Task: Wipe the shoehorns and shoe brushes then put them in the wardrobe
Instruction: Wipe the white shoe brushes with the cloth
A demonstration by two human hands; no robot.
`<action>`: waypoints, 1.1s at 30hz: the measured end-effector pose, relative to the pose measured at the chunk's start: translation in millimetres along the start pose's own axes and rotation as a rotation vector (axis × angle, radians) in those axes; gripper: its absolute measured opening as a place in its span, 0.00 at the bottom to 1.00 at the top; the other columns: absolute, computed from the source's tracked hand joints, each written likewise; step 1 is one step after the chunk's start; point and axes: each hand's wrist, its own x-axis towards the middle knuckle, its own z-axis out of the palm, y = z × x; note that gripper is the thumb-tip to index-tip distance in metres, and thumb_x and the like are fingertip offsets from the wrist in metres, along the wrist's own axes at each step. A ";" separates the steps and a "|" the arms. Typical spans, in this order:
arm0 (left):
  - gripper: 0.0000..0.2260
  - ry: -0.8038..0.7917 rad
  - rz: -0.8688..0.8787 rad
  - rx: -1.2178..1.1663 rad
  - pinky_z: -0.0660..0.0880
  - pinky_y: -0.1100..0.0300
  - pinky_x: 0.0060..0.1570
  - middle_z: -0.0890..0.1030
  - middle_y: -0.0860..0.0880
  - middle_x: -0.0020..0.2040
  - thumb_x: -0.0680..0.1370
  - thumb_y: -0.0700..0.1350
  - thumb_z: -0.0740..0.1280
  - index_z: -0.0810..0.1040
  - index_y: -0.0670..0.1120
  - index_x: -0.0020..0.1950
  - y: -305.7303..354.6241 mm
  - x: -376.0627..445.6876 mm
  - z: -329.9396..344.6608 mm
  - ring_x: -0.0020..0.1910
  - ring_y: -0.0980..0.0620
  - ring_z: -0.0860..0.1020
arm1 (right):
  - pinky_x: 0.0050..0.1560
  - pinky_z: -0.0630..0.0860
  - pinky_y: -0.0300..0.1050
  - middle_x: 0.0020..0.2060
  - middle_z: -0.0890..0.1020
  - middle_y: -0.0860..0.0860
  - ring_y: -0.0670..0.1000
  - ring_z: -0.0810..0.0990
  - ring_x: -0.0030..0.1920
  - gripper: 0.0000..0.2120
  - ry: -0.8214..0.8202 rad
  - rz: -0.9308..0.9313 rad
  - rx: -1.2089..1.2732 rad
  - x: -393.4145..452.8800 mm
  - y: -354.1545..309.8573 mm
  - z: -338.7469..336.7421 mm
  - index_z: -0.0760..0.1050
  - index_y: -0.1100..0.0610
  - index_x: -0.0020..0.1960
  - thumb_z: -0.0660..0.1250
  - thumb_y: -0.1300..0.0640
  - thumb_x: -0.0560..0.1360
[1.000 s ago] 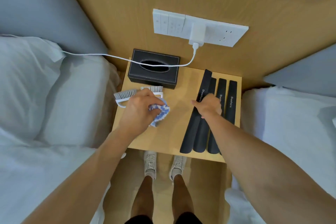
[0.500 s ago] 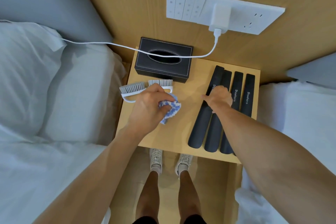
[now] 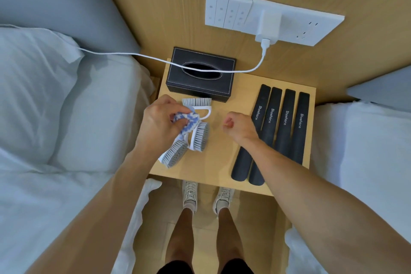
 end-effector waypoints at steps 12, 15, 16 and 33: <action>0.09 -0.005 -0.074 0.016 0.72 0.72 0.44 0.81 0.44 0.51 0.73 0.38 0.74 0.85 0.42 0.52 -23.7 -20.7 -4.3 0.47 0.52 0.78 | 0.48 0.83 0.57 0.57 0.80 0.52 0.56 0.82 0.55 0.33 -0.072 0.293 0.223 -14.5 -57.0 57.2 0.69 0.55 0.60 0.79 0.39 0.65; 0.08 0.004 -0.119 0.006 0.72 0.72 0.46 0.81 0.45 0.53 0.73 0.38 0.74 0.85 0.43 0.52 -28.5 -25.5 -7.0 0.50 0.54 0.77 | 0.49 0.83 0.57 0.58 0.80 0.54 0.57 0.82 0.56 0.35 -0.068 0.327 0.133 -13.0 -64.5 60.9 0.69 0.55 0.62 0.79 0.39 0.64; 0.08 0.004 -0.128 0.007 0.72 0.73 0.46 0.80 0.45 0.53 0.73 0.38 0.74 0.85 0.43 0.52 -29.7 -26.8 -8.3 0.51 0.54 0.77 | 0.49 0.83 0.56 0.58 0.80 0.54 0.57 0.82 0.56 0.35 -0.067 0.337 0.112 -11.8 -66.9 62.1 0.69 0.55 0.62 0.79 0.39 0.65; 0.09 0.039 -0.190 -0.103 0.78 0.70 0.45 0.81 0.51 0.51 0.75 0.42 0.73 0.82 0.48 0.54 34.8 -18.7 -40.6 0.45 0.57 0.80 | 0.50 0.83 0.59 0.61 0.79 0.61 0.61 0.82 0.59 0.21 -0.274 0.333 1.116 -82.2 -22.1 -35.1 0.73 0.55 0.66 0.71 0.67 0.75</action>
